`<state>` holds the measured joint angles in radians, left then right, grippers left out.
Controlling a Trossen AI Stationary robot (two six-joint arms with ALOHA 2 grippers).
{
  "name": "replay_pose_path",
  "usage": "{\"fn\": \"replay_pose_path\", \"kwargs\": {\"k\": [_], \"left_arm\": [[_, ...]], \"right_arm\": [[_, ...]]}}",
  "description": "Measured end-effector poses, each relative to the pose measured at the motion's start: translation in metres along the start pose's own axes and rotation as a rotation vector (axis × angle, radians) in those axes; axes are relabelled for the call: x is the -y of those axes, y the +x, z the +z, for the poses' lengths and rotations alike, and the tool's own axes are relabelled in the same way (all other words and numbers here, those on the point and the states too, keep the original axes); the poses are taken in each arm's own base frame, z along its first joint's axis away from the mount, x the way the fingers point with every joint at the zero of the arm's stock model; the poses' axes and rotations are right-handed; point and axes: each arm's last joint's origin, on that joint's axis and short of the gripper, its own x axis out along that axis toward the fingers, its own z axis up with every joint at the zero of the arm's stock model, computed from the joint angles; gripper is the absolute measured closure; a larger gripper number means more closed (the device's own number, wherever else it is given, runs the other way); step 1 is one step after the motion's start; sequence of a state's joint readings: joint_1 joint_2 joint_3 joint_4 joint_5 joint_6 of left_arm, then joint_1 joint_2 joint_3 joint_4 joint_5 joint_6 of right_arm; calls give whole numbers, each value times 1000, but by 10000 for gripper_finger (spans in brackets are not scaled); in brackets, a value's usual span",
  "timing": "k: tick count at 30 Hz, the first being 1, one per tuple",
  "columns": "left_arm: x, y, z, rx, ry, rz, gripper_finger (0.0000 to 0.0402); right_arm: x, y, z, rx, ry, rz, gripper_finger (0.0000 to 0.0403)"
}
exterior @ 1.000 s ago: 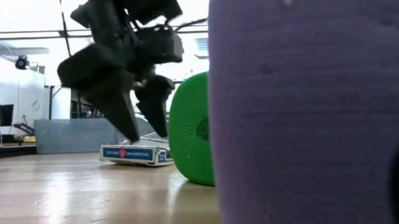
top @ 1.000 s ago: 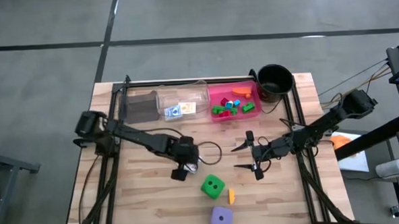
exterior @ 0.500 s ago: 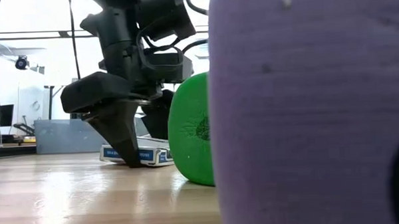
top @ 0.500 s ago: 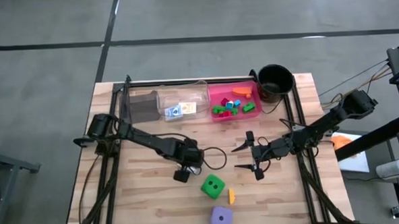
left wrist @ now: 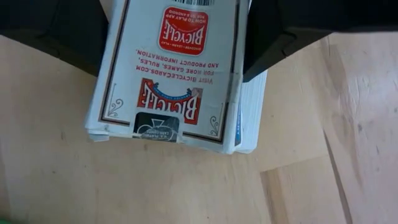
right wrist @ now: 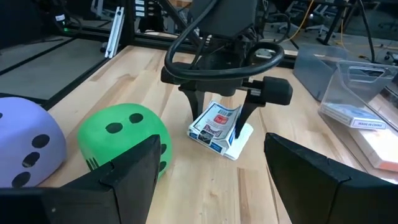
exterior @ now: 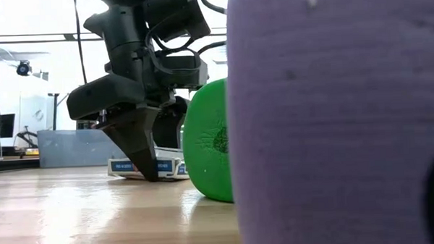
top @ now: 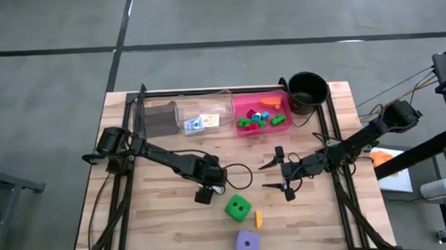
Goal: Pick & Place Toys
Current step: Put the white game card into the transparent bin
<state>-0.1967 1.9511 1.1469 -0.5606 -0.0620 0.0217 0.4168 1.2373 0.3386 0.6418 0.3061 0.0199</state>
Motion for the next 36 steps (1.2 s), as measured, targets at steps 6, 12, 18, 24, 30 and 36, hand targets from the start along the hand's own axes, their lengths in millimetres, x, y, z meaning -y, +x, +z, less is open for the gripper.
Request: {"fn": "replay_pose_path", "kwargs": {"k": [6,12,18,24,30,36], "left_arm": [[-1,-5,0,7,-27,0,114],[-5,-32,-4,52,-57,71,184],[-12,-67,-5,155,-86,168,197],[-17,-71,-17,193,-110,184,197],[-36,-76,-27,191,-171,351,197],[-64,-102,-32,260,-251,495,196]], "right_arm": [[0,0,0,0,0,0,117],[0,0,-1,-6,-2,0,117],[0,0,-1,-10,-3,-1,117],[0,0,-1,-10,-3,0,117],[0,0,-1,-10,-4,-1,117],[0,0,-1,-10,-4,-1,117]]}}
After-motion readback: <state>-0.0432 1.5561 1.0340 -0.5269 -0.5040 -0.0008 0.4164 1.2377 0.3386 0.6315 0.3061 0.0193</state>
